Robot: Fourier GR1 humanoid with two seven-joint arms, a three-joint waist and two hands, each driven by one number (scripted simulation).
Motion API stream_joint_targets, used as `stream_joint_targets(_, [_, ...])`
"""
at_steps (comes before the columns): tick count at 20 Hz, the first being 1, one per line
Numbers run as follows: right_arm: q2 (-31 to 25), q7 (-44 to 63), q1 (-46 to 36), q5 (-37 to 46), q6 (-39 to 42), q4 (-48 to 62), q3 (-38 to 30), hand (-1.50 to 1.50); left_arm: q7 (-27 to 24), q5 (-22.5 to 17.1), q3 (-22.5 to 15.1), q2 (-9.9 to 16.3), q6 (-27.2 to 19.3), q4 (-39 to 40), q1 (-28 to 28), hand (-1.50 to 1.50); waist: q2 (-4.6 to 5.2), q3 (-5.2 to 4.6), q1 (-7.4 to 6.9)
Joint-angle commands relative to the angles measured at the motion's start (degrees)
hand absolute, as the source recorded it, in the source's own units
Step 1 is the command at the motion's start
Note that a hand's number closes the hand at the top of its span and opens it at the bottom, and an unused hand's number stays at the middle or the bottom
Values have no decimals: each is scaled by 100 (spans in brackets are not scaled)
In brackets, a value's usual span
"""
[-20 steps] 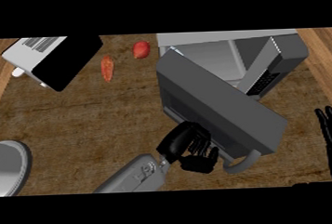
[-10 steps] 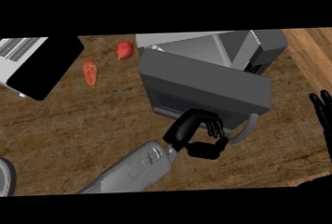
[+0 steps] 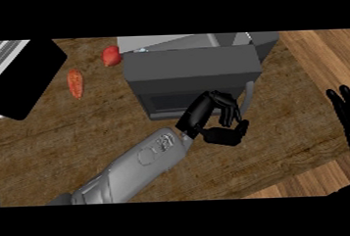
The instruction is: Pick up the milk, place it into the microwave and close the microwave
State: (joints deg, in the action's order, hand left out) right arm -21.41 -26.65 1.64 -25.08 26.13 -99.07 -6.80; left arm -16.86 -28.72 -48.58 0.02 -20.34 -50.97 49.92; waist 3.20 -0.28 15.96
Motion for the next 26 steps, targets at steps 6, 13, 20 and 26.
stream_joint_targets(6, [-287,341,-173,-339,256,-206,23,-150,-89,-517,256,-2,-256,492,884,150,111,15,514])
stream_joint_targets(13, [-435,506,-367,-630,357,-345,-23,-150,-205,-799,347,-2,-338,857,1282,150,170,25,718])
stream_joint_targets(20, [-674,738,-569,-783,358,-337,-137,-150,-233,-1008,400,3,-535,1058,1517,150,214,32,859])
stream_joint_targets(26, [-851,850,-701,-919,362,-303,-287,-150,-294,-1133,383,6,-723,1032,1548,150,236,40,961])
